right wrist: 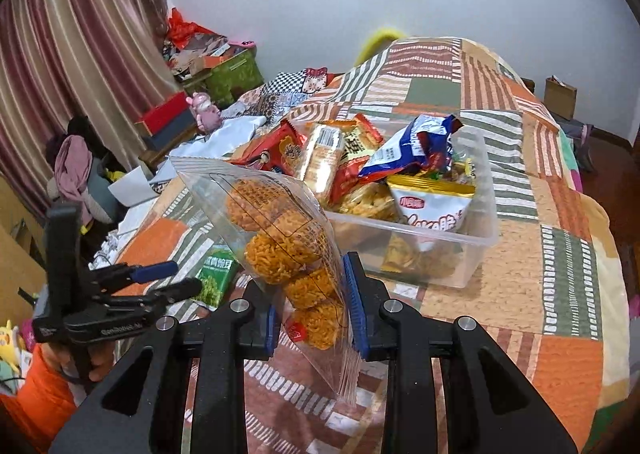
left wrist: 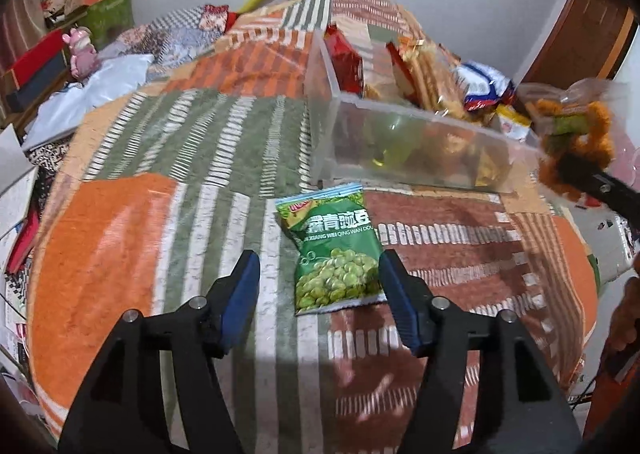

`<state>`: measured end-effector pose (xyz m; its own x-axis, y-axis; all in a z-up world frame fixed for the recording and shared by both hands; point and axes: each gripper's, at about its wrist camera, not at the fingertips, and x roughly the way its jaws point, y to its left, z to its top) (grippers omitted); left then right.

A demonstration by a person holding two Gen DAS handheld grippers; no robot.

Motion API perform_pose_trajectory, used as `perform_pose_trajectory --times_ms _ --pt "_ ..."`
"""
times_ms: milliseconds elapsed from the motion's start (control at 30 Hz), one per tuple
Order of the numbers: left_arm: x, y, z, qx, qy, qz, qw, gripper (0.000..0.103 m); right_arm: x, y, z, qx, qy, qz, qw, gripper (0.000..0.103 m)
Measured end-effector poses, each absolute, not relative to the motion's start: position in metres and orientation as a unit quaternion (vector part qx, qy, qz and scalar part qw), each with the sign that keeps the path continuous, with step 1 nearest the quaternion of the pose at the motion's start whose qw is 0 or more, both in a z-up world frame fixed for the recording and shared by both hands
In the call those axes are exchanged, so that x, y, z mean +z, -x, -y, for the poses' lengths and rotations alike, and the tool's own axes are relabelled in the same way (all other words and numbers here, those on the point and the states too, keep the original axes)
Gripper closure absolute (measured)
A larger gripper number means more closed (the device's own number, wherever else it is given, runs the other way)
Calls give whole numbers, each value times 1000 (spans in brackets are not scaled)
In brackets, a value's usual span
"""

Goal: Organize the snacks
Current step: 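Lower the pea snack bag and orange snack bag into the clear box and open both tools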

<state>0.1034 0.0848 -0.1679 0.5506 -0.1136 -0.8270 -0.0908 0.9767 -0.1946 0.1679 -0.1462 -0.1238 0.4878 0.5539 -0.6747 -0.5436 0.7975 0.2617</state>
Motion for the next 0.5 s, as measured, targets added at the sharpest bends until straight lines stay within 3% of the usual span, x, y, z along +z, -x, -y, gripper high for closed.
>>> perform_pose_trajectory --times_ms 233,333,500 --pt "-186 -126 -78 -14 118 -479 869 42 -123 -169 155 311 -15 -391 866 77" --pt "-188 -129 -73 -14 107 -474 874 53 -121 -170 159 309 -20 -389 868 77" --pt "-185 -126 -75 -20 113 -470 875 60 -118 -171 162 305 -25 -384 871 77"
